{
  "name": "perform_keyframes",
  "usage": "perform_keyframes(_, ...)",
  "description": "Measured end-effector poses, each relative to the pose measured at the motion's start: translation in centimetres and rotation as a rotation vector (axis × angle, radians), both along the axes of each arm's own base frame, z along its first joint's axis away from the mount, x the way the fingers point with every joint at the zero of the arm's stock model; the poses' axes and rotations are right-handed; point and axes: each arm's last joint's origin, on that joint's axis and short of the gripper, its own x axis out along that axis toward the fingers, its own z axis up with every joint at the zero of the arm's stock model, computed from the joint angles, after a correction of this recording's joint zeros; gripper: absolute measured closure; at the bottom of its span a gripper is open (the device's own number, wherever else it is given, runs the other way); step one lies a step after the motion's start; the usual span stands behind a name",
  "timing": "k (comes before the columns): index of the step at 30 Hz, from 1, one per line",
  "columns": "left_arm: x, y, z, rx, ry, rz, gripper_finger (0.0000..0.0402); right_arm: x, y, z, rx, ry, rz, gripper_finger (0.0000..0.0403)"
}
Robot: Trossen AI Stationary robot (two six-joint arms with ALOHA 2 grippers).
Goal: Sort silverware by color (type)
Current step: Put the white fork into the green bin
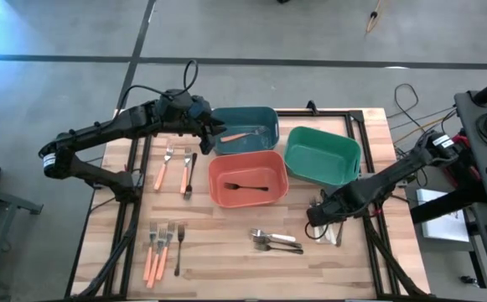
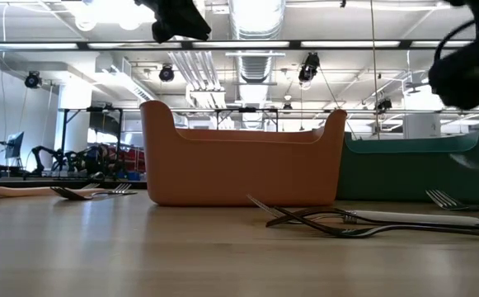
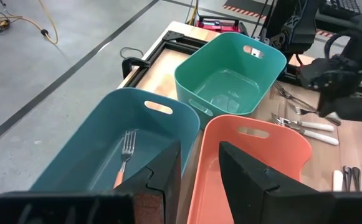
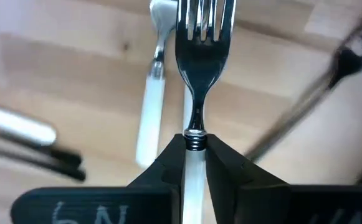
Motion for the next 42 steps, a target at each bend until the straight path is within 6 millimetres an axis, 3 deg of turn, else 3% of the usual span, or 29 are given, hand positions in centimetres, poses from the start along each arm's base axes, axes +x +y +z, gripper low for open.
perform_keyframes(6,0.1,0.0,0.2,0.010,-0.023,-0.002,0.0310,0.5,0.5,3.9,0.122,-0.103,0.109,0.0373)
perform_keyframes(12,0.1,0.0,0.2,0.012,-0.026,-0.003,0.0310,1.9,0.8,9.6,0.172,-0.336,0.228,0.0374)
perform_keyframes(18,0.2,0.1,0.3,0.000,-0.039,0.005,0.0310,4.0,-2.3,14.3,-0.045,-0.481,0.205,0.0374)
perform_keyframes(22,0.2,0.0,0.3,-0.028,-0.050,0.019,0.0310,6.0,-5.6,15.8,-0.177,-0.490,0.276,0.0374)
perform_keyframes(28,0.1,-0.1,0.4,-0.077,-0.069,0.041,0.0310,8.9,-11.8,16.8,-0.291,-0.438,0.446,0.0374)
perform_keyframes(32,0.2,-0.4,0.5,-0.095,-0.074,0.039,0.0310,9.7,-15.8,15.5,-0.300,-0.284,0.588,0.0374)
perform_keyframes(37,0.0,-0.9,0.2,-0.115,-0.037,0.031,0.0310,9.5,-19.8,12.7,-0.212,-0.103,0.767,0.0374)
perform_keyframes(42,-0.8,-1.4,0.9,-0.131,-0.068,0.032,0.0310,8.0,-22.3,11.3,-0.216,-0.099,0.859,0.0374)
